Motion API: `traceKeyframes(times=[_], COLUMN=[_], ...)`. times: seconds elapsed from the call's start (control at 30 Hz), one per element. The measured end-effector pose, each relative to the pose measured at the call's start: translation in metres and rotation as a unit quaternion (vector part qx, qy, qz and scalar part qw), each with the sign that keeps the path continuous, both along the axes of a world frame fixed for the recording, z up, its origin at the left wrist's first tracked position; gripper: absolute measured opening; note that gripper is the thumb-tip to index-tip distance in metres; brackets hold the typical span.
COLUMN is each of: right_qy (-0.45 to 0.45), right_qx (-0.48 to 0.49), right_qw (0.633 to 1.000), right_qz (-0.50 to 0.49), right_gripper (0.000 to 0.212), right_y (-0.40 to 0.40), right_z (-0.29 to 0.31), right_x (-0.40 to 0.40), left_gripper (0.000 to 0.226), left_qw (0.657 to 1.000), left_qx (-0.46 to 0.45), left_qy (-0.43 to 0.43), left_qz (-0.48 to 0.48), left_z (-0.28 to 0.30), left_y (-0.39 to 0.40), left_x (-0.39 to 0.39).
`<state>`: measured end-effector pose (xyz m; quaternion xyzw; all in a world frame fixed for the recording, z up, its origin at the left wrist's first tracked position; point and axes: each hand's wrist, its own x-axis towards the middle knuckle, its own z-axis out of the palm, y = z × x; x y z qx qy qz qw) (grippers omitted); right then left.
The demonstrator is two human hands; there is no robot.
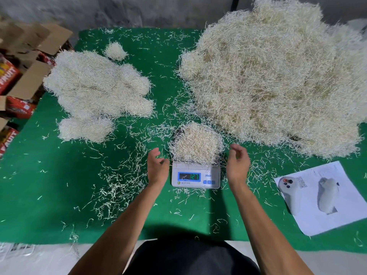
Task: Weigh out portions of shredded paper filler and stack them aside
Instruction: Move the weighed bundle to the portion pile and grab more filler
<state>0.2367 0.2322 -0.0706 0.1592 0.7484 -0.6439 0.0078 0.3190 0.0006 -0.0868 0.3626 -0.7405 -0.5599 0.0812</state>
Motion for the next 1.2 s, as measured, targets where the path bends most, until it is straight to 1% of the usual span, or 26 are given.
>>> traceKeyframes(times=[0.07,0.1,0.17,0.23,0.3,0.33,0.4,0.47,0.5,0.57,0.63,0.73,0.77,0.8,0.83,0.87,0.9,0.93,0.97,1.0,1.03,1.07,1.1,1.13,1.17,1.2], right_qy=[0.07,0.127,0.259,0.342,0.351,0.334,0.287,0.248,0.232,0.211,0.199,0.209,0.216,0.222,0.227,0.235,0.246,0.261,0.28,0.306,0.331,0.352,0.359,0.342,0.299,0.241], right_qx=[0.107,0.172,0.275,0.335,0.399,0.428,0.478,0.522,0.541,0.563,0.573,0.578,0.579,0.575,0.569,0.559,0.547,0.537,0.532,0.527,0.515,0.49,0.454,0.406,0.348,0.28], right_qw=[0.991,0.976,0.918,0.839,0.751,0.717,0.68,0.666,0.662,0.663,0.667,0.666,0.665,0.666,0.67,0.677,0.683,0.688,0.687,0.684,0.685,0.693,0.71,0.742,0.783,0.822], right_qz=[0.031,0.049,0.118,0.257,0.392,0.437,0.476,0.472,0.463,0.447,0.432,0.422,0.42,0.419,0.418,0.418,0.417,0.413,0.407,0.4,0.395,0.395,0.401,0.41,0.419,0.433], right_gripper=[0.024,0.024,0.024,0.029,0.042,0.048,0.05,0.037,0.031,0.024,0.021,0.024,0.024,0.024,0.025,0.026,0.028,0.03,0.031,0.03,0.03,0.03,0.032,0.039,0.048,0.056], right_y=[-0.013,-0.022,-0.043,-0.064,-0.081,-0.087,-0.094,-0.093,-0.091,-0.087,-0.084,-0.081,-0.082,-0.082,-0.082,-0.084,-0.085,-0.086,-0.088,-0.092,-0.097,-0.104,-0.112,-0.119,-0.127,-0.136], right_z=[0.008,0.012,0.02,0.025,0.025,0.023,0.018,0.013,0.011,0.007,0.003,0.001,0.002,0.004,0.005,0.005,0.005,0.005,0.005,0.005,0.007,0.01,0.016,0.024,0.035,0.043], right_x=[-0.004,-0.004,-0.005,-0.006,-0.006,-0.007,-0.011,-0.018,-0.021,-0.027,-0.031,-0.034,-0.035,-0.036,-0.035,-0.036,-0.036,-0.036,-0.035,-0.033,-0.03,-0.026,-0.019,-0.013,-0.006,0.0], left_gripper=[0.079,0.084,0.081,0.06,0.033,0.025,0.021,0.022,0.023,0.026,0.035,0.05,0.053,0.054,0.053,0.049,0.041,0.038,0.042,0.049,0.058,0.065,0.067,0.065,0.061,0.056], left_qw=[0.998,0.995,0.989,0.983,0.981,0.982,0.984,0.985,0.986,0.993,0.998,0.992,0.994,0.994,0.988,0.97,0.957,0.948,0.961,0.968,0.968,0.968,0.965,0.964,0.959,0.96], left_qx=[0.005,0.004,-0.029,-0.071,-0.087,-0.09,-0.097,-0.107,-0.108,-0.078,0.015,0.1,0.089,0.1,0.143,0.21,0.248,0.28,0.244,0.231,0.233,0.233,0.235,0.229,0.235,0.232], left_qy=[0.025,0.027,0.013,0.004,0.004,-0.001,-0.003,0.018,0.029,0.043,0.06,0.071,0.061,0.035,0.02,0.038,0.049,0.064,0.074,0.06,0.057,0.053,0.047,0.05,0.047,0.05], left_qz=[-0.059,-0.093,-0.148,-0.17,-0.171,-0.166,-0.151,-0.135,-0.124,-0.074,-0.023,-0.004,0.022,0.04,0.062,0.116,0.141,0.137,0.106,0.076,0.071,0.08,0.105,0.127,0.153,0.15], left_z=[0.003,0.004,0.006,0.005,0.005,0.006,0.011,0.02,0.025,0.036,0.05,0.057,0.064,0.065,0.062,0.061,0.062,0.067,0.071,0.074,0.074,0.078,0.078,0.077,0.076,0.075], left_y=[-0.002,-0.002,-0.001,0.0,-0.002,-0.005,-0.016,-0.033,-0.042,-0.059,-0.076,-0.096,-0.097,-0.099,-0.101,-0.103,-0.102,-0.096,-0.088,-0.081,-0.076,-0.072,-0.071,-0.072,-0.072,-0.072], left_x=[-0.005,-0.01,-0.018,-0.025,-0.029,-0.029,-0.027,-0.024,-0.022,-0.019,-0.019,-0.024,-0.022,-0.022,-0.021,-0.018,-0.017,-0.017,-0.014,-0.016,-0.02,-0.024,-0.027,-0.031,-0.036,-0.04])
